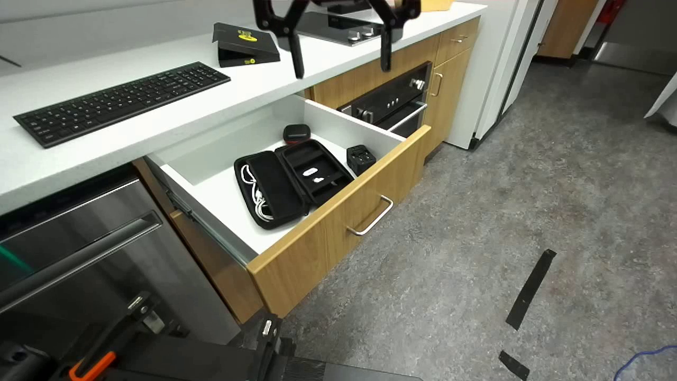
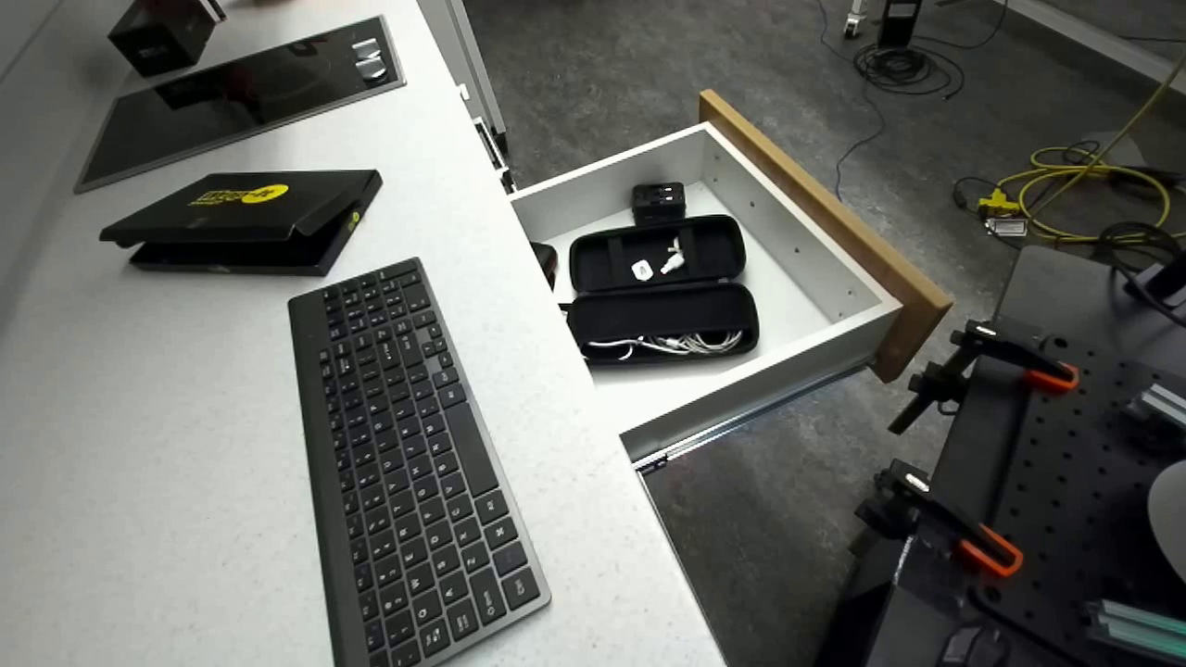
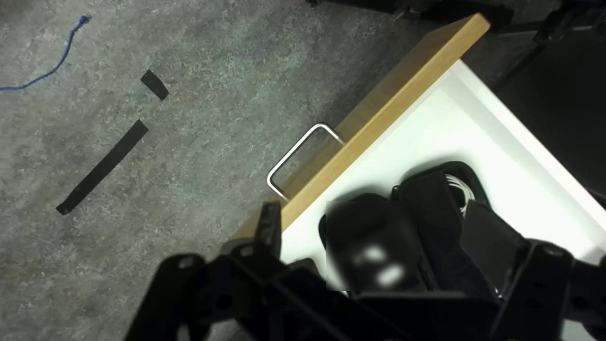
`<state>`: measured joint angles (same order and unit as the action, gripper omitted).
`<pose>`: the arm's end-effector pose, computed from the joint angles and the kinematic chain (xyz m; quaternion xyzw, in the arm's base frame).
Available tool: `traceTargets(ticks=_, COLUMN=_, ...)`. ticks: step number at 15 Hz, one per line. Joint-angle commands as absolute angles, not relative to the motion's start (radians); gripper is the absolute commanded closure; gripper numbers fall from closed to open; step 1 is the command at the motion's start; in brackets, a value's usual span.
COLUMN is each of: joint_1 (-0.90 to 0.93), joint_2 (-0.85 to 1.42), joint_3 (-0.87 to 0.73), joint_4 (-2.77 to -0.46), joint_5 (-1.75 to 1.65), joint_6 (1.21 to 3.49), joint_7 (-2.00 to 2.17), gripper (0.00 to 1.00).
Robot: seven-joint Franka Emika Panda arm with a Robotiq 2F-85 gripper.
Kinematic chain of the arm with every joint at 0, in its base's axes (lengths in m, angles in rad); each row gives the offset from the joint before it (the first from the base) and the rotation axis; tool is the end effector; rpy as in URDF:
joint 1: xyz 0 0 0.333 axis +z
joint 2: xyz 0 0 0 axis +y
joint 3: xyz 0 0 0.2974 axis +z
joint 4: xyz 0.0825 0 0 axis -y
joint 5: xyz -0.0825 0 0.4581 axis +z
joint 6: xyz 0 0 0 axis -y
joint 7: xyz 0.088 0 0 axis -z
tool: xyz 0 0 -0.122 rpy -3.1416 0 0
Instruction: Close the open drawer
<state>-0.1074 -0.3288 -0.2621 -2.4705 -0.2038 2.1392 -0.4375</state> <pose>0.4651 -0.1852 0.3355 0.9944 0.0961 -0.0207 0.0387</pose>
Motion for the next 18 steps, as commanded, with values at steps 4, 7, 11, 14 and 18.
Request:
traceTargets(ticks=4, joint_1=-0.207, joint_2=0.011, joint_3=-0.324, joint_4=-2.412, joint_5=-0.176, joint_6=2.491, joint_7=-0.418, gripper=0.0)
traceTargets(ticks=7, joint_1=-0.242, joint_2=0.146, joint_3=-0.316, joint_4=-2.362, joint_5=-0.105, joint_6=2.559, joint_7=-0.427, gripper=0.0)
traceTargets(ticks=11, joint_1=-0.259, joint_2=0.13, joint_3=-0.294, joint_4=-2.389, joint_5=-0.119, joint_6=2.532, joint_7=-0.423, gripper=0.0)
traceTargets(ticks=14, joint_1=-0.258, joint_2=0.119, joint_3=-0.291, joint_4=-2.391, joint_5=-0.118, joint_6=2.532, joint_7=-0.424, gripper=0.0)
traceTargets(ticks=18, joint_1=-0.262, joint_2=0.239, joint_3=-0.307, joint_4=-2.333, joint_5=-0.157, joint_6=2.64, joint_7=-0.314, gripper=0.0)
